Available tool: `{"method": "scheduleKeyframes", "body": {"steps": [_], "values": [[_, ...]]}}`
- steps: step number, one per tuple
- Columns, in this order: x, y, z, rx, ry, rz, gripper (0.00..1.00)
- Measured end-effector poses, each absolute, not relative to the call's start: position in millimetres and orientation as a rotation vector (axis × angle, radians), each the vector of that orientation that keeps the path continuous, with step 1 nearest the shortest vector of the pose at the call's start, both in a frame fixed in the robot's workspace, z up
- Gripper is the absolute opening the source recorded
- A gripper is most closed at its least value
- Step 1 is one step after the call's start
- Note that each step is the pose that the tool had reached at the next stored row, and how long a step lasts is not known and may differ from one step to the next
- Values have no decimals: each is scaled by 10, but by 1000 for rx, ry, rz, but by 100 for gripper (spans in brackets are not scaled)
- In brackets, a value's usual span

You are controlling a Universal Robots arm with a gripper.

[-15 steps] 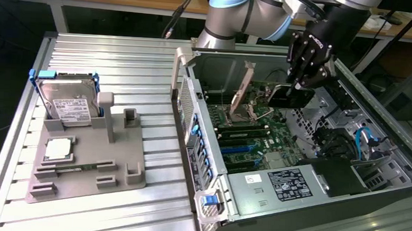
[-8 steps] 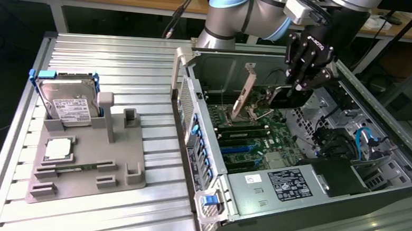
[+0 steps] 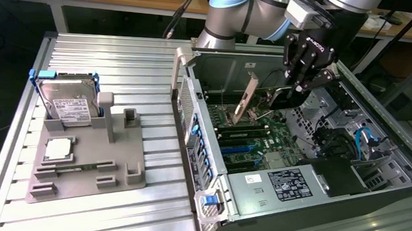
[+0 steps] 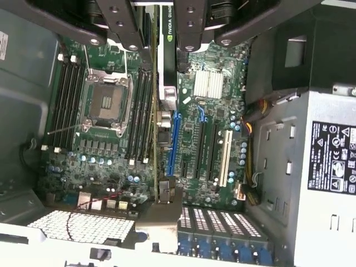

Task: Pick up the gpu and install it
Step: 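Insert the gpu into the slot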

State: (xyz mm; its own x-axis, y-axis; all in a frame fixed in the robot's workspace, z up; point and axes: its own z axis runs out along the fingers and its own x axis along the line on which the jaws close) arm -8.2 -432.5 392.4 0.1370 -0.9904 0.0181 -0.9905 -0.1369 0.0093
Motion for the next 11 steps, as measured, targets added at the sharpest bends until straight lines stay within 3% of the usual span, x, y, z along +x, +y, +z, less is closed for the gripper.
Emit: {"method": "scheduleKeyframes", "body": {"steps": [11], "values": [[-82,-4323,3874,2235,-2182,13,27]]}}
